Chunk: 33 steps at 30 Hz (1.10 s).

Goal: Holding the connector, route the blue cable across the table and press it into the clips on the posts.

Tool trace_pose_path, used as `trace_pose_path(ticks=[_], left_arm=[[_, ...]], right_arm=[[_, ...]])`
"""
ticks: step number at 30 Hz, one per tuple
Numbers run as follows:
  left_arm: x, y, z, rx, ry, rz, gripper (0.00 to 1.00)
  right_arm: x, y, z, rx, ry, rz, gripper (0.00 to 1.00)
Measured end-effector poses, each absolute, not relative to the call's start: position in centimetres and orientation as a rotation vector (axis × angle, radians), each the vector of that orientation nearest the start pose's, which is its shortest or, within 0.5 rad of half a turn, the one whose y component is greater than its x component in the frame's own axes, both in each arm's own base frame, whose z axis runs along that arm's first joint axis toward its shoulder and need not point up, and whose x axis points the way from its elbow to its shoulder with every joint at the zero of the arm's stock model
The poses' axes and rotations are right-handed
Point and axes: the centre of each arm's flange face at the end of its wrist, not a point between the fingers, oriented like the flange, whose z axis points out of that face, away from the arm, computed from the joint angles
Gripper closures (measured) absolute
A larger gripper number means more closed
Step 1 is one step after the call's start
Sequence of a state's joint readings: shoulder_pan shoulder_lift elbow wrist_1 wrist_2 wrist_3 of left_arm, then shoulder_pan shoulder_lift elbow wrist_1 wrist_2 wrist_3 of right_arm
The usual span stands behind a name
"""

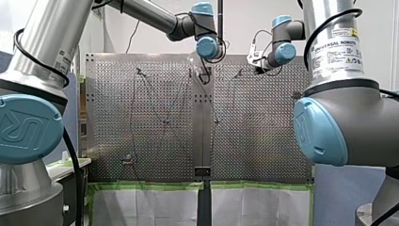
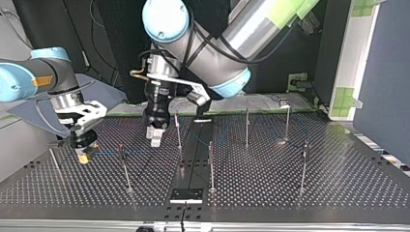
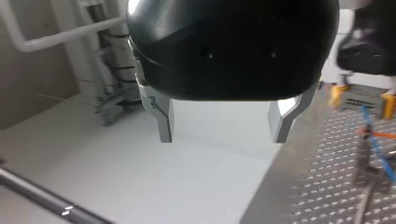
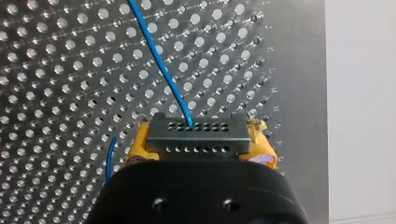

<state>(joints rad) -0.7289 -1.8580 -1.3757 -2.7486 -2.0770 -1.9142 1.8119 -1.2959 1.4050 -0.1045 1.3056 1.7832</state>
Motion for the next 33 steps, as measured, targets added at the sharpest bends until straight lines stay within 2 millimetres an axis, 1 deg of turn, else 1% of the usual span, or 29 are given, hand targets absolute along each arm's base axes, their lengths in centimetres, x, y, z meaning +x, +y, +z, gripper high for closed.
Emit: trace_pose_path(ticks=[12, 15, 18, 21, 25, 33], left_arm=[[38.5, -44.1, 48.5, -0.308, 1.219, -0.546, 0.00], [38.1, -43.6, 48.1, -0.331, 1.206, -0.561, 0.00], [37.9, -43.5, 47.1, -0.342, 1.201, -0.580, 0.00], [37.9, -43.6, 45.5, -0.344, 1.208, -0.587, 0.00], [38.3, -43.9, 42.2, -0.338, 1.235, -0.577, 0.00], [38.3, -45.0, 34.2, -0.326, 1.308, -0.578, 0.00]], right_arm=[[30.1, -54.4, 42.8, 1.522, -1.126, 1.715, 1.00], [30.1, -54.4, 42.8, 1.523, -1.127, 1.715, 1.00], [30.1, -54.3, 42.7, 1.525, -1.128, 1.714, 1.00], [30.1, -54.3, 42.5, 1.527, -1.131, 1.712, 1.00], [30.1, -54.3, 42.4, 1.527, -1.133, 1.710, 1.00], [30.1, -54.3, 42.4, 1.529, -1.134, 1.710, 1.00]])
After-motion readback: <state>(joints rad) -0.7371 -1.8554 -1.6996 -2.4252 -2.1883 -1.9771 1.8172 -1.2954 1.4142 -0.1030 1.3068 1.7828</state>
